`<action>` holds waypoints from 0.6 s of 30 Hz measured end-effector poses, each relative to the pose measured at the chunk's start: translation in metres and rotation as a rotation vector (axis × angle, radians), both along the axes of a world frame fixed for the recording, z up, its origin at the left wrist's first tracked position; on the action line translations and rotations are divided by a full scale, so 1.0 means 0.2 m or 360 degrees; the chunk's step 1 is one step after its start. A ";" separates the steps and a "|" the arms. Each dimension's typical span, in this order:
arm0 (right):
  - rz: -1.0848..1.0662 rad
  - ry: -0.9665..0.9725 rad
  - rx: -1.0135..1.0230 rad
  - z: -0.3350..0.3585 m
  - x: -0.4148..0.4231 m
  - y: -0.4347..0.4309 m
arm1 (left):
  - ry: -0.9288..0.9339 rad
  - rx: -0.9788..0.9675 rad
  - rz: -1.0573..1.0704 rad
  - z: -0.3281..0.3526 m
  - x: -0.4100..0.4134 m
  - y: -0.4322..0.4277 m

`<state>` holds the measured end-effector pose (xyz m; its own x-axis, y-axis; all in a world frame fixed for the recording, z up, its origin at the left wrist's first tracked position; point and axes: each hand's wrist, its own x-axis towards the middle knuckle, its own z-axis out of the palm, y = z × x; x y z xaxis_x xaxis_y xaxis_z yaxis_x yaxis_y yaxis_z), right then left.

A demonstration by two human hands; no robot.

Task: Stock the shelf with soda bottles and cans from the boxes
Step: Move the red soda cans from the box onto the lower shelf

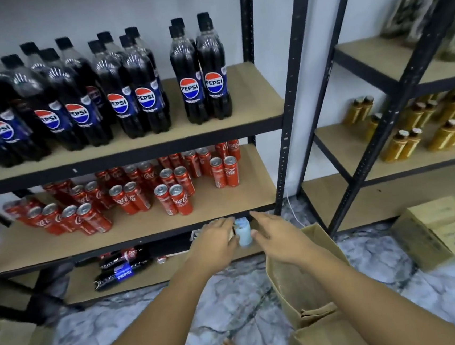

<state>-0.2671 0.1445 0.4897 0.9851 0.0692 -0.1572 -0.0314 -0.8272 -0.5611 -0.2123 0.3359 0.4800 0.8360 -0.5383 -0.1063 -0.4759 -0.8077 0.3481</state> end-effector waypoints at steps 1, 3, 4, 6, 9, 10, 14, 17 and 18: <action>-0.0005 -0.0004 -0.0004 0.02 0.06 0.02 | 0.0002 0.0001 0.0009 0.00 0.06 0.02; -0.0054 -0.0001 0.0007 0.04 0.17 0.05 | 0.0028 0.0036 0.0005 0.00 0.19 0.04; -0.0078 0.0009 0.0010 0.05 0.22 0.06 | 0.0032 0.0066 0.0005 0.00 0.25 0.06; -0.0102 0.0015 -0.0002 0.06 0.31 0.09 | 0.0028 0.0109 0.0019 -0.01 0.36 0.08; -0.0133 0.0027 -0.0019 0.06 0.41 0.10 | 0.0063 0.0164 0.0032 -0.02 0.49 0.09; -0.0158 0.0036 -0.0019 0.06 0.43 0.11 | 0.0078 0.0181 0.0033 -0.04 0.53 0.09; -0.0237 0.0095 0.0004 0.03 0.53 0.09 | 0.0117 0.0181 0.0024 -0.06 0.62 0.08; -0.0250 0.0138 -0.0011 0.00 0.59 0.04 | 0.0119 0.0160 0.0048 -0.08 0.67 0.05; -0.0247 0.0137 -0.0003 -0.01 0.62 0.02 | 0.0120 0.0145 0.0075 -0.08 0.69 0.04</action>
